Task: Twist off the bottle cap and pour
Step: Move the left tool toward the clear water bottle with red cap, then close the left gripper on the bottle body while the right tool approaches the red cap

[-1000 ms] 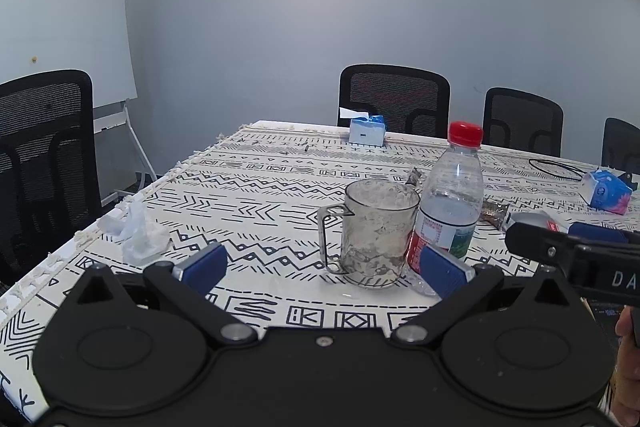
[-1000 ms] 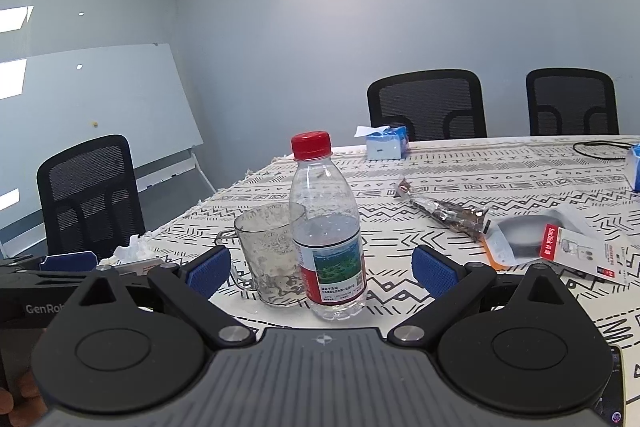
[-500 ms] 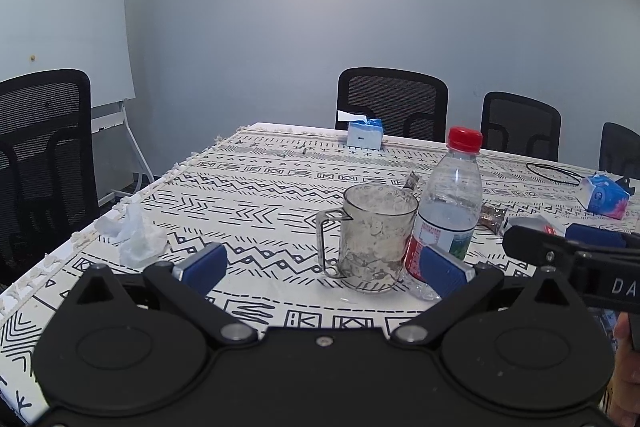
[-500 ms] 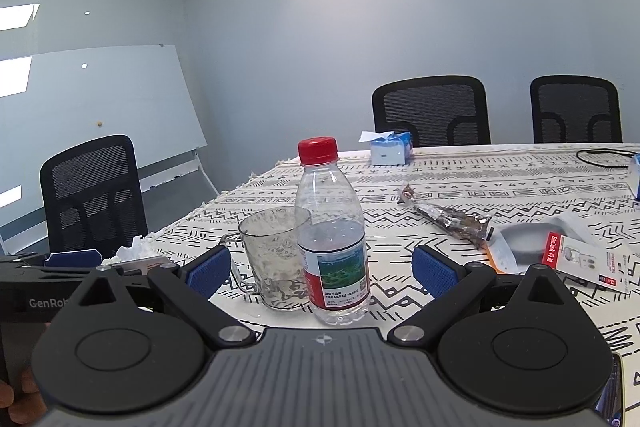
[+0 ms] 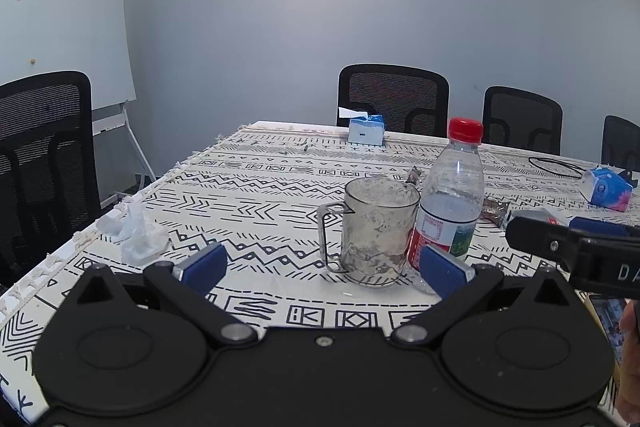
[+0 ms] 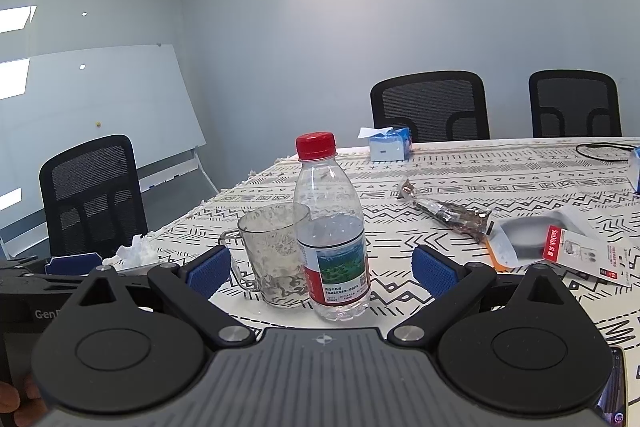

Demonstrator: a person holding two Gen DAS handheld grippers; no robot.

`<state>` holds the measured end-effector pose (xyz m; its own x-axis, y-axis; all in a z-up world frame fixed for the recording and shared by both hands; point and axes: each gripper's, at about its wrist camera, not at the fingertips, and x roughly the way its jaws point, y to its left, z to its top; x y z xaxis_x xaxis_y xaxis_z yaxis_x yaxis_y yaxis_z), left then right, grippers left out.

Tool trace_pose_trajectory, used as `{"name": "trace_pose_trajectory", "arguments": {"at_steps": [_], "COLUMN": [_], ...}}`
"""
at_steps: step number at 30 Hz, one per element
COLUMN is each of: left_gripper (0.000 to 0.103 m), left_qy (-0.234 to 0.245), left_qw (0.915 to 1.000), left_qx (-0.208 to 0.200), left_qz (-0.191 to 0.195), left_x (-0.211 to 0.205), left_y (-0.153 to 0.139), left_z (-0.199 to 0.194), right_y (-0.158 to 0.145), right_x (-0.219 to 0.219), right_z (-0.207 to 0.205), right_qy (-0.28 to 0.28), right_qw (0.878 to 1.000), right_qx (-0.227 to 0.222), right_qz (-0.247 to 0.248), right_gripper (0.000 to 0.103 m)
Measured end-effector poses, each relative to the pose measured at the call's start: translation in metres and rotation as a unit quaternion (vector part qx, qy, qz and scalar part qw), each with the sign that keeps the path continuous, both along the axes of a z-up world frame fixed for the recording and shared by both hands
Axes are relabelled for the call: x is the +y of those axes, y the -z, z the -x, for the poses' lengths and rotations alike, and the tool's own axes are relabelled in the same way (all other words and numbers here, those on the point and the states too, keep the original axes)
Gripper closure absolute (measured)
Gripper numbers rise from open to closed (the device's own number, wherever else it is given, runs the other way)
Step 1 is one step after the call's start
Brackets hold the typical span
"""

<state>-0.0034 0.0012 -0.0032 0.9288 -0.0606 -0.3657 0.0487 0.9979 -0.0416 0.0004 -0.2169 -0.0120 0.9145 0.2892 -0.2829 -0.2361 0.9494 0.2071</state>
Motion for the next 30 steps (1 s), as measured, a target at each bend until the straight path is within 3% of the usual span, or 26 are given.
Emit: {"name": "trace_pose_trajectory", "arguments": {"at_steps": [21, 30], "left_gripper": [0.0, 0.0], "left_qy": [0.004, 0.04], "left_qw": [0.9999, 0.9991], "left_qx": [0.01, -0.007], "left_qz": [0.002, 0.01], "left_x": [0.001, -0.005], "left_y": [0.006, 0.01], "left_z": [-0.008, -0.023], "right_y": [0.006, -0.009], "right_x": [-0.004, -0.003], "right_z": [-0.021, -0.052], "right_qy": [0.011, -0.056], "right_qw": [1.0, 0.997], "right_qx": [0.007, -0.033], "right_qz": [0.005, 0.045], "right_gripper": [0.004, 0.004]}}
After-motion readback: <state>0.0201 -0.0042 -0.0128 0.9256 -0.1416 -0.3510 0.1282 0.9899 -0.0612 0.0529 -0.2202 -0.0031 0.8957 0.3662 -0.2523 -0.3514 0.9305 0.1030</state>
